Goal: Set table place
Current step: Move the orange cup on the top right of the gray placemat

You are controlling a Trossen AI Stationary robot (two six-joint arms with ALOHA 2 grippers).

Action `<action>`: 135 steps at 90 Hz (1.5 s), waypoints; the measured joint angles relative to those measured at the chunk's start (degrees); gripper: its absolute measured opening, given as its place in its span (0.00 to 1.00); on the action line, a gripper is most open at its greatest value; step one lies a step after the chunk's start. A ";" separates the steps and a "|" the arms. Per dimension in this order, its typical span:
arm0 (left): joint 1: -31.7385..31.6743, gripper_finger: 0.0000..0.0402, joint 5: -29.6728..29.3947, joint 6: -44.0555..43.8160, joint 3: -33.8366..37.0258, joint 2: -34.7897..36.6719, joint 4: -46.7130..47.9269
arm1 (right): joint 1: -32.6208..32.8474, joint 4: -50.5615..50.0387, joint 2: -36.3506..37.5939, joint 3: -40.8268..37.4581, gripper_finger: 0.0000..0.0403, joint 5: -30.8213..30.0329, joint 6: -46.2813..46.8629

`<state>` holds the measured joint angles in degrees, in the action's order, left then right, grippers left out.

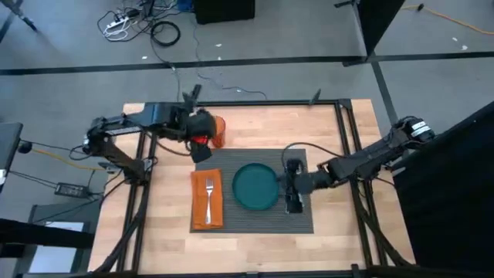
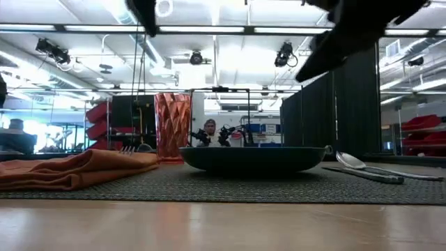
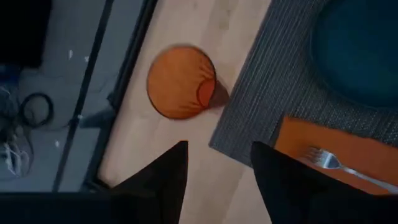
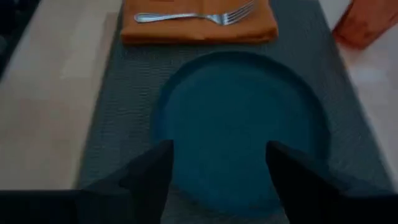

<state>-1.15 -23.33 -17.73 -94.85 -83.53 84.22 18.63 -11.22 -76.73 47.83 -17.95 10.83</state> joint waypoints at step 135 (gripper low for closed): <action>11.39 0.40 -2.16 -14.07 32.18 12.07 -20.27 | -33.86 -6.85 -41.38 49.07 0.44 20.19 -40.88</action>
<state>10.24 -25.49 -31.79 -62.67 -71.46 63.95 -15.22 -18.07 -118.10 96.90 2.24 -30.05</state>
